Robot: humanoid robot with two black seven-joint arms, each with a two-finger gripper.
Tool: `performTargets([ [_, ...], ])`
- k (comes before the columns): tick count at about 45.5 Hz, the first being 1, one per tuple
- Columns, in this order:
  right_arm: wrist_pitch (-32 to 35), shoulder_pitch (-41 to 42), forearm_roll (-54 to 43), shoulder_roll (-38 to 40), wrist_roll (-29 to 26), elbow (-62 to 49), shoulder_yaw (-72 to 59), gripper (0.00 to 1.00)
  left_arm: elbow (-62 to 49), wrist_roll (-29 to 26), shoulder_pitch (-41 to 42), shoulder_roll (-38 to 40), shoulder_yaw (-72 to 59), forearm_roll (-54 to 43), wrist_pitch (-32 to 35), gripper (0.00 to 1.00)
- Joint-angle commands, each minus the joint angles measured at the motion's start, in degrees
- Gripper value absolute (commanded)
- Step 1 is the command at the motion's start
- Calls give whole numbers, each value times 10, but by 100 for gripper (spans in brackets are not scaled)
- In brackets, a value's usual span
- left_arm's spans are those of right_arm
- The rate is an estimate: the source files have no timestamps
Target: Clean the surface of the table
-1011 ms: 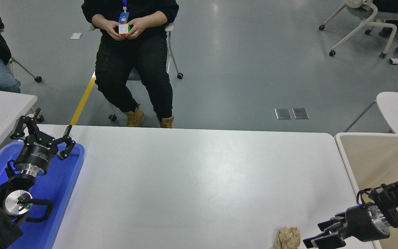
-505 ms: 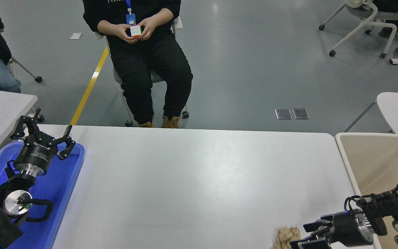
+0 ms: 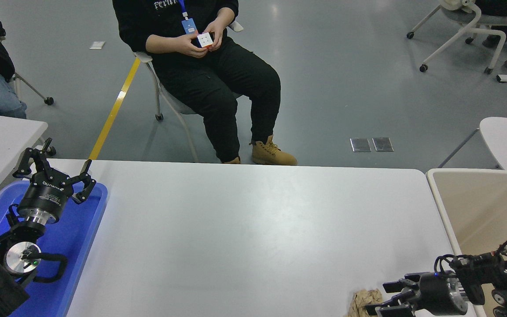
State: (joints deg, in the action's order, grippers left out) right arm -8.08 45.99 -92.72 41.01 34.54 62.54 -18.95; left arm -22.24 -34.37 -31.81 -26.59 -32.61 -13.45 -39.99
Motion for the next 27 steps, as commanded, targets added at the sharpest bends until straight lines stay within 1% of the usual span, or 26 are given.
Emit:
performTargets([
  [1, -18, -22, 1, -18, 0, -22, 0, 99, 0, 0, 0, 0, 0, 0, 0, 100],
  [12, -24, -27, 1, -27, 1, -22, 0, 99, 0, 0, 0, 0, 0, 0, 0, 100],
  [18, -47, -27, 1, -33, 1, -30, 3, 97, 0, 0, 0, 0, 0, 0, 0, 100],
  [19, -51, -27, 1, -36, 1, -33, 2, 95, 0, 0, 0, 0, 0, 0, 0, 100],
  [21, -59, -27, 1, -39, 4, -42, 2, 85, 0, 0, 0, 1, 0, 0, 0, 100],
  [24, -66, -28, 0, -41, 4, -56, -2, 76, 0, 0, 0, 0, 0, 0, 0, 100],
  [25, -69, -28, 0, -43, 5, -59, -5, 68, 0, 0, 0, 1, 0, 0, 0, 100],
  [26, -70, -28, -1, -44, 5, -61, -7, 57, 0, 0, 0, 0, 0, 0, 0, 100],
  [27, -71, -28, -1, -45, 5, -63, -9, 49, 0, 0, 0, 0, 0, 0, 0, 100],
])
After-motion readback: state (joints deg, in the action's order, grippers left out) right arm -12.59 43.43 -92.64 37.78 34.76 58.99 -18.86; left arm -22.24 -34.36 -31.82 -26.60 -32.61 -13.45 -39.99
